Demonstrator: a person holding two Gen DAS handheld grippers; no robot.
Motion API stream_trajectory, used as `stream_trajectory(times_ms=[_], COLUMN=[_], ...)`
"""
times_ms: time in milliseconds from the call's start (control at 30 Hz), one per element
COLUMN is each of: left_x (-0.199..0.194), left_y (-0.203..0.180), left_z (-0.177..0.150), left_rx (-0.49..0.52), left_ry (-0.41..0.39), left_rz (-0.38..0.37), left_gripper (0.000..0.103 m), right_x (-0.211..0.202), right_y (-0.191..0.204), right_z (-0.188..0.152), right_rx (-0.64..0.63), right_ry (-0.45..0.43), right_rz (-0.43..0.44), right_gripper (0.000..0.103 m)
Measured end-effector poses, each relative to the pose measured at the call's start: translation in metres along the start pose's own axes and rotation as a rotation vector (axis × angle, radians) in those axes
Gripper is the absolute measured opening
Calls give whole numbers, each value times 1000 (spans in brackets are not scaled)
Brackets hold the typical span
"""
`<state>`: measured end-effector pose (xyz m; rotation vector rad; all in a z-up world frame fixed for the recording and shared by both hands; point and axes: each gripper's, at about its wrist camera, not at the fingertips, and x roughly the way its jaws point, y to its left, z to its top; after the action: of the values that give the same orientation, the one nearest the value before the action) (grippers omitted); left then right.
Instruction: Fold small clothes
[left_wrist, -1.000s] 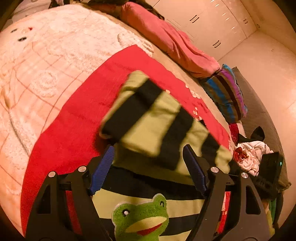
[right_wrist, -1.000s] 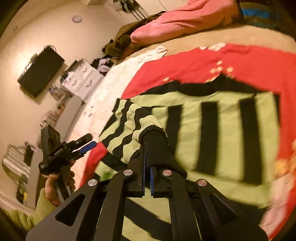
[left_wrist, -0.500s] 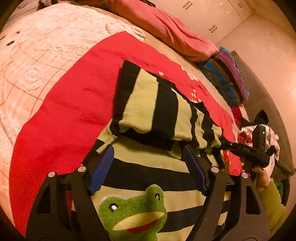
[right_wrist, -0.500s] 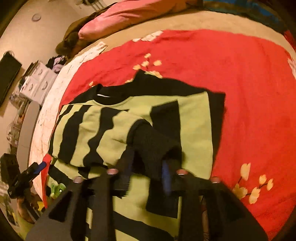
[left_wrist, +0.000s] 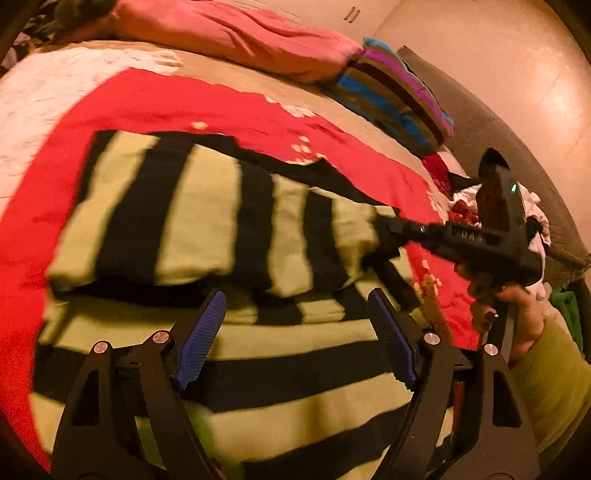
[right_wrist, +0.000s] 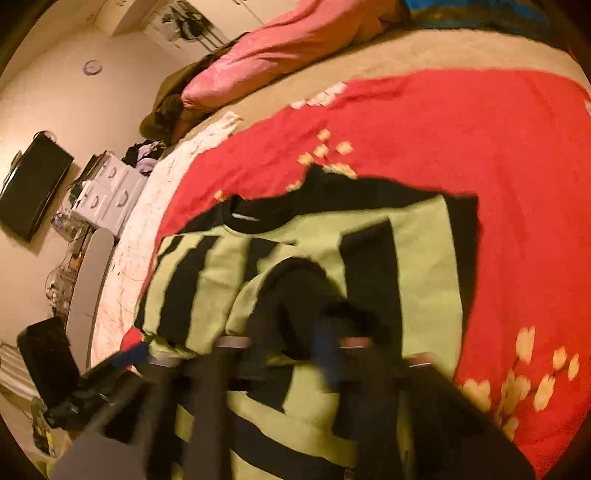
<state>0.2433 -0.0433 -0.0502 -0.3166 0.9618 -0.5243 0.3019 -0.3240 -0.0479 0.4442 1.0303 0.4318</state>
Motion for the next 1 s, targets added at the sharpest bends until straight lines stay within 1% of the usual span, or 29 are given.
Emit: stream_trajectory(times_ms=[33,67,167,233,267,300,333,367,400,433,467,500,533,600,633,667,733,767,833,867,900,933,967,1000], left_x=[6,13,26,28,27,24,20,16,11,7,5,2,-1,-16,-23,-32,-42,-46,-55,-60,-65,-66,-70,-71], left_y=[-2,-2,3,9,13,16,19,24,35,45,58,66,70,74,74,74,74,73,70,70,66,59,52,46], left_z=[3,7,16,22,23,24,24,22,18,15,10,5,2,-7,-10,-14,-17,-17,-16,-14,-14,-12,-11,-9], left_rx=[4,13,24,20,19,21,15,-3,-48,-97,-152,-184,-195,-203,-205,-208,-215,-214,-211,-208,-196,-178,-152,-135], left_ry=[-5,-13,-26,-42,-55,-70,-79,-85,-92,-90,-81,-74,-75,-100,-113,-127,-142,-146,-154,-161,-172,-176,-180,-186], left_rz=[-5,8,69,109,138,190,270,333,343,313,278,277,283,275,263,251,249,255,265,262,251,247,247,242], left_gripper=[71,71,71,71,71,71,80,86,87,87,87,87,87,87,87,87,87,87,87,87,87,87,87,87], right_x=[-5,-13,-40,-56,-66,-70,-74,-80,-83,-85,-84,-81,-77,-63,-56,-42,-21,-13,0,4,3,1,-5,-11], right_y=[5,15,45,64,79,86,94,101,105,104,100,94,87,61,49,33,4,-5,-17,-22,-23,-26,-28,-32], right_z=[6,15,42,58,67,71,74,75,75,75,72,69,65,55,51,45,33,27,14,7,4,1,-2,-4], right_rx=[-4,-19,-89,-131,-162,-180,-202,-228,-243,-251,-256,-250,-236,-175,-152,-117,-49,-35,-20,-18,-20,-20,-7,6], right_ry=[-11,-33,-108,-146,-161,-166,-170,-181,-186,-186,-180,-169,-153,-106,-72,-17,50,73,108,112,107,97,78,59], right_rz=[12,29,73,97,107,101,96,101,108,104,76,49,26,-49,-97,-156,-195,-210,-252,-261,-271,-284,-302,-311], right_gripper=[4,4,3,3,3,3,3,3,3,3,3,3,3,3,3,3,3,3,8,10,17,23,37,43])
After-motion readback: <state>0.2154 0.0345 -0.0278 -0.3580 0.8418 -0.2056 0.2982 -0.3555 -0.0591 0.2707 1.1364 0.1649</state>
